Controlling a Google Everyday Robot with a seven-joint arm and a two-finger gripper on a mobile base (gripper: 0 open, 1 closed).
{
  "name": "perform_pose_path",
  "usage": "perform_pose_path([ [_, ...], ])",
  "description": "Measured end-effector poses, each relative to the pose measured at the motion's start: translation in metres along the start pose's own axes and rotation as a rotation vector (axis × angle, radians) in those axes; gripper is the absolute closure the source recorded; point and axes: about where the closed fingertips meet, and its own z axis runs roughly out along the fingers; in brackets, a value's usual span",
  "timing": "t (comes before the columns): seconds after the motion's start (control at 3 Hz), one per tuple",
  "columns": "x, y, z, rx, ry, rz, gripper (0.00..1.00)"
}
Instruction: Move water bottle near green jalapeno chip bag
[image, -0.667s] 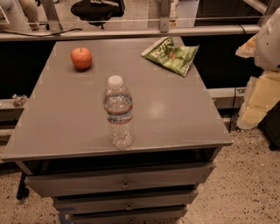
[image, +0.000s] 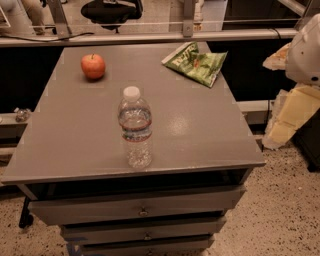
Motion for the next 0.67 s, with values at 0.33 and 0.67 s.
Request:
perform_pose_path([
  [0.33,-0.024,0.007,0.026,-0.06,-0.163,0.025,0.0],
  [0.67,-0.051,0.018,0.049,-0.116,-0.33,0.047,0.0],
])
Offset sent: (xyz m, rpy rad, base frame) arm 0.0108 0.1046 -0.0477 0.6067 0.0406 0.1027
